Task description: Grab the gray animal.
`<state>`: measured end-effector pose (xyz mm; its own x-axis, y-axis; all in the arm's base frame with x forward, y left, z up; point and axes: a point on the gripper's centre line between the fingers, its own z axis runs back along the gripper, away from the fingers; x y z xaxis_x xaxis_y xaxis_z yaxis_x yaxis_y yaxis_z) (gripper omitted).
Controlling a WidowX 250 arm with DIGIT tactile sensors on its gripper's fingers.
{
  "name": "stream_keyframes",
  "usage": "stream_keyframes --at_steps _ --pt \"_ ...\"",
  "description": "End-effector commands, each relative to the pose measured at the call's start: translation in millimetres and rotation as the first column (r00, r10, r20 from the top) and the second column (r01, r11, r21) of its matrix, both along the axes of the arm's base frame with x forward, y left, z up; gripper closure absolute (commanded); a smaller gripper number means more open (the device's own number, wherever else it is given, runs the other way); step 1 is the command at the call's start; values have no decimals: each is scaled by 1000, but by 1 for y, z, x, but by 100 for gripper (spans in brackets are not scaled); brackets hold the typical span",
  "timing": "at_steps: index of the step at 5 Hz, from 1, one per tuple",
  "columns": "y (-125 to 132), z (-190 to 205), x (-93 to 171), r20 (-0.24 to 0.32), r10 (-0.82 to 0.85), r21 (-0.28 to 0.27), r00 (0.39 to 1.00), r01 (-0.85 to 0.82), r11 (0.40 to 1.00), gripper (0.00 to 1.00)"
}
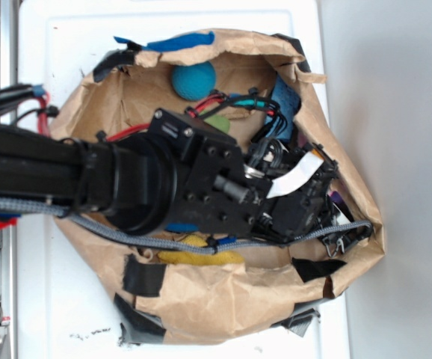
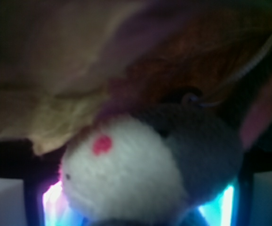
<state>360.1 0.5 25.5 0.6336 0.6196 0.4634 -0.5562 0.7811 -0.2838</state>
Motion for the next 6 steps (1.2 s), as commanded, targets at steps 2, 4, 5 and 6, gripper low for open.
stream_keyframes --at_steps 2,4,5,6 --pt "-4 14 -7 -95 1 -89 996 -10 996 100" --pt "-18 59 -46 -374 -120 -124 919 78 989 100" --pt "-26 77 -56 -438 -193 -177 878 126 976 100" --pt "-27 112 -70 -440 -194 -145 877 143 979 100"
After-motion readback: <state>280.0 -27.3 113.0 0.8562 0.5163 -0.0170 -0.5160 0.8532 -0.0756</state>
